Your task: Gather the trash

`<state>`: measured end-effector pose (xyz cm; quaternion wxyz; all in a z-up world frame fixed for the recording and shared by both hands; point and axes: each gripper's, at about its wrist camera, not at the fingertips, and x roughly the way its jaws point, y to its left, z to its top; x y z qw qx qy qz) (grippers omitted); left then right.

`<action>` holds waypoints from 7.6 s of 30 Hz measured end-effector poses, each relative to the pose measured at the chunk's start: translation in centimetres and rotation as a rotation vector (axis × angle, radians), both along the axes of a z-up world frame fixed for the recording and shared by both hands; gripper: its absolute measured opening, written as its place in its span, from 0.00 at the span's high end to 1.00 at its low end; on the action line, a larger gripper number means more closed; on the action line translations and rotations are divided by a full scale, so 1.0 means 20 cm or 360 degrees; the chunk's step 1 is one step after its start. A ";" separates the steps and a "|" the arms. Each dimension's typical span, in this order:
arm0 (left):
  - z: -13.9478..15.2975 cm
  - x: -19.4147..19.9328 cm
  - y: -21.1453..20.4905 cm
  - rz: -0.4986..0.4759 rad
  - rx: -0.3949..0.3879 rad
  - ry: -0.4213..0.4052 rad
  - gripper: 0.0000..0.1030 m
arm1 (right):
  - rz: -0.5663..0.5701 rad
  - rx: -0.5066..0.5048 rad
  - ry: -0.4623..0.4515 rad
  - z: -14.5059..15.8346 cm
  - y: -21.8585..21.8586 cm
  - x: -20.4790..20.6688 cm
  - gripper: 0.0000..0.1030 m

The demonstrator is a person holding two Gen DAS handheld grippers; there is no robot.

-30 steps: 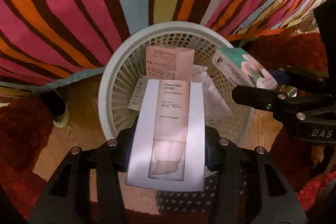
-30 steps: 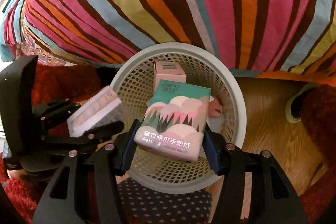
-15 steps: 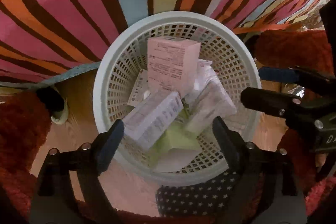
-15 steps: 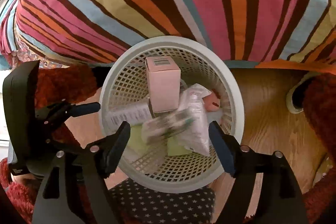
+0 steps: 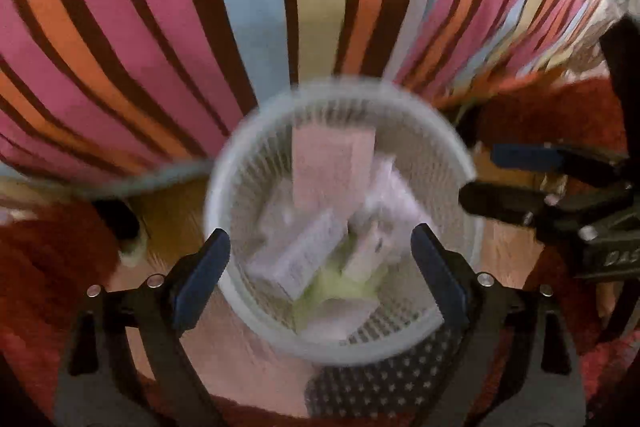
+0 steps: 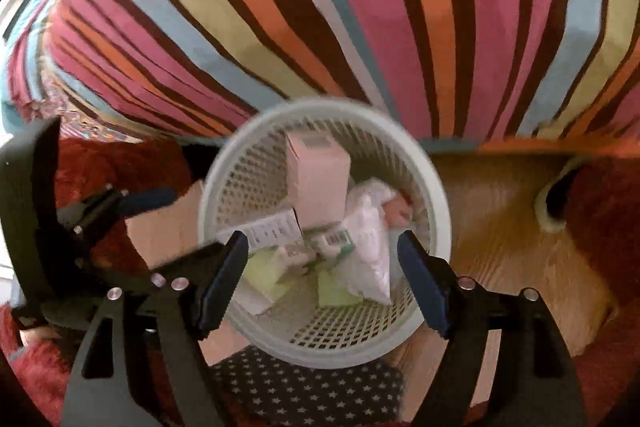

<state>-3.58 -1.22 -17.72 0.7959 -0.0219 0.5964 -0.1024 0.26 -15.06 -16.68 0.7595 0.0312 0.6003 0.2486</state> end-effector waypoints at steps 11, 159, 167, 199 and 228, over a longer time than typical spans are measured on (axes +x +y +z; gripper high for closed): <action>0.51 -0.04 0.21 0.0096 -0.0130 -0.0432 0.08 | 0.0115 -0.0107 -0.0614 0.45 0.03 -0.09 0.29; -0.25 0.13 -0.04 -0.0048 0.0019 0.0199 0.24 | 0.0025 -0.0227 0.0203 -0.28 0.10 0.06 0.34; -0.26 0.13 -0.02 -0.0041 -0.0032 0.0196 0.21 | -0.0005 -0.0197 0.0208 -0.28 0.04 0.07 0.33; 0.33 0.01 0.09 0.0215 0.0083 -0.0233 0.12 | -0.0229 -0.0189 -0.0078 0.22 0.06 0.02 0.07; 0.76 -0.07 0.00 0.0380 0.0182 -0.0457 0.13 | -0.0343 -0.0287 -0.0307 0.51 0.01 0.02 0.07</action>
